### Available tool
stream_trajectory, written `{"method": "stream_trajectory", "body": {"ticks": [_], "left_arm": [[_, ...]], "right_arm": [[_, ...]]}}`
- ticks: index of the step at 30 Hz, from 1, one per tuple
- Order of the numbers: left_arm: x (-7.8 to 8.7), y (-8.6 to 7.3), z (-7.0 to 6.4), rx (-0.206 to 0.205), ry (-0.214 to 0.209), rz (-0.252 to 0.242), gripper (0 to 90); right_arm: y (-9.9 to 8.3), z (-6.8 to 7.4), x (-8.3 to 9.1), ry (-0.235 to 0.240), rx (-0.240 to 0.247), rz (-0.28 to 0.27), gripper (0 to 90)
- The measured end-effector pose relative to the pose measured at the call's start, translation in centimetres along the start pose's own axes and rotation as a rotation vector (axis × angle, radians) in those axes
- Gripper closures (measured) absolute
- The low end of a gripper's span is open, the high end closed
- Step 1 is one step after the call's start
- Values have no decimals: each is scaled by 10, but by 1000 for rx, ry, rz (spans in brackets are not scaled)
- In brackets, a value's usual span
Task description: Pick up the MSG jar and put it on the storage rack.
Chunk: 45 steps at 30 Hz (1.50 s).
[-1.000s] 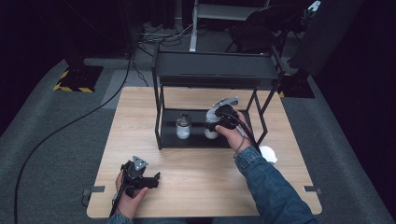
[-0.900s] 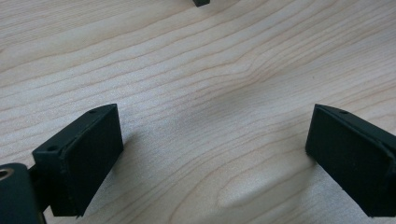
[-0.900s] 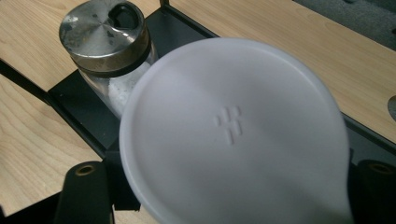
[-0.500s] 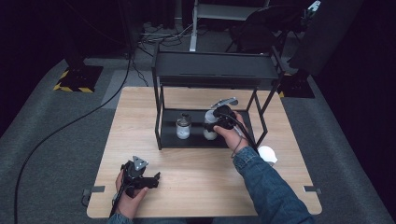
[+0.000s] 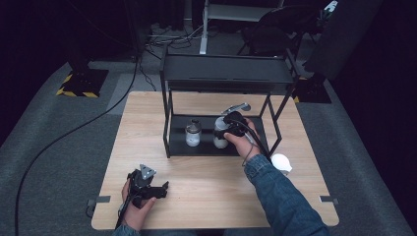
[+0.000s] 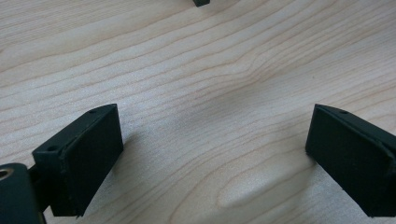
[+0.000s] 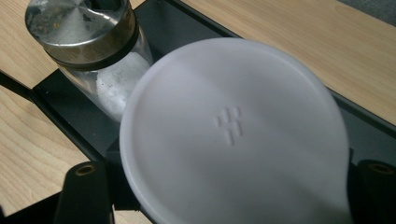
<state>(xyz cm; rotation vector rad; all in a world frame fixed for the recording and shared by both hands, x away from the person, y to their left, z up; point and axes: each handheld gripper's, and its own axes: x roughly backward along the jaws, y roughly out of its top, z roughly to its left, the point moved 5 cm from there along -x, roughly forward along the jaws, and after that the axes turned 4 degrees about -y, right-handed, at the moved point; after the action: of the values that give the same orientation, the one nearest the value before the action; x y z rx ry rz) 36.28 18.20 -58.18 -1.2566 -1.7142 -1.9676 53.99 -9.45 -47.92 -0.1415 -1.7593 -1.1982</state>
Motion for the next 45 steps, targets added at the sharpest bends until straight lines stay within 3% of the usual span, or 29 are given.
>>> {"method": "stream_trajectory", "body": {"ticks": [13,16,23,36,45], "left_arm": [[0,0,0,0,0,-1,38],[0,0,0,0,0,-1,38],[0,0,0,-1,0,0,37],[0,0,0,0,0,-1,37],[-1,0,0,1,0,2,31]], "right_arm": [[-2,-1,-2,4,-15,1,305],[0,0,1,-16,-8,-20,192],[7,0,22,-29,-19,-75,122],[2,0,63,-24,-41,-117,120],[-8,-4,82,-33,-52,-130,117]]}}
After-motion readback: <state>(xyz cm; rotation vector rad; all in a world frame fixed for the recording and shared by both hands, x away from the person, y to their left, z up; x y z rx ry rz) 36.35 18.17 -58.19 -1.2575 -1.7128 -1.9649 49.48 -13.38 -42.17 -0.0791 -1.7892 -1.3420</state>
